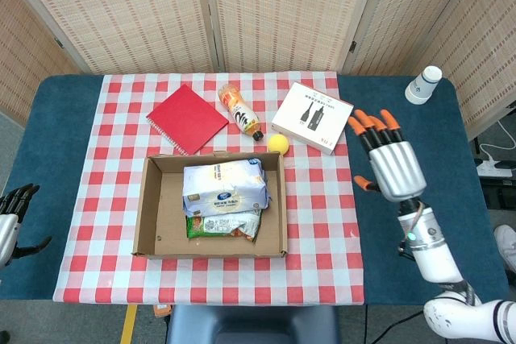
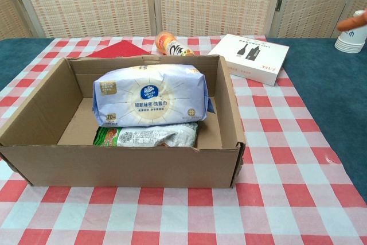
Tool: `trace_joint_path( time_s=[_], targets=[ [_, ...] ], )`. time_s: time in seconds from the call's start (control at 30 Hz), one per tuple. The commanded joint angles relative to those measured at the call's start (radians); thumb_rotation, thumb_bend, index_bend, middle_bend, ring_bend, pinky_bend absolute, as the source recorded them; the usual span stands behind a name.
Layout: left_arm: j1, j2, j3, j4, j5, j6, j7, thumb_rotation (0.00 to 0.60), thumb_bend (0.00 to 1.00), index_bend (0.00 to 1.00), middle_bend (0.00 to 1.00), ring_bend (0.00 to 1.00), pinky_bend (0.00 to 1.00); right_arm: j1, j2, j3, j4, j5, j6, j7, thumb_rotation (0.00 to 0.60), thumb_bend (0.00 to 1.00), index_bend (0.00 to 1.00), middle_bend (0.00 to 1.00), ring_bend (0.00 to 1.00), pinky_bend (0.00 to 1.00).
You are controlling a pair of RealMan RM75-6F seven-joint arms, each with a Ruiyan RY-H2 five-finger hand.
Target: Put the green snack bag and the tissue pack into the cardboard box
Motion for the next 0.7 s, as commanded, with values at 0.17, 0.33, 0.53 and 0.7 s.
trace_joint_path(
  time_s=[0.17,0.33,0.53,0.7],
  targets=[
    [0.004,0.001,-0.002,0.006,-0.005,0.003,-0.008,0.600,0.20,0.04,0.00,0.00,0.09,-0.195,-0.006,-0.138,0.229,-0.088,0.010,0.168,0.600,0.03,0.01,0.00,0.00,0.00],
    [0.002,0.001,-0.003,0.012,-0.009,-0.003,-0.015,0.600,0.20,0.04,0.00,0.00,0.09,-0.251,-0.019,-0.156,0.266,-0.100,0.029,0.182,0.600,0.03,0.00,0.00,0.00,0.00],
    [-0.004,-0.009,-0.001,0.021,-0.008,-0.013,-0.006,0.600,0.20,0.04,0.00,0.00,0.09,-0.348,-0.056,-0.163,0.309,-0.130,0.115,0.133,0.600,0.03,0.01,0.00,0.00,0.00],
    [-0.007,-0.011,0.002,0.018,0.008,-0.008,-0.004,0.600,0.20,0.04,0.00,0.00,0.09,-0.365,-0.051,-0.134,0.295,-0.148,0.127,0.122,0.600,0.03,0.01,0.00,0.00,0.00]
  ],
)
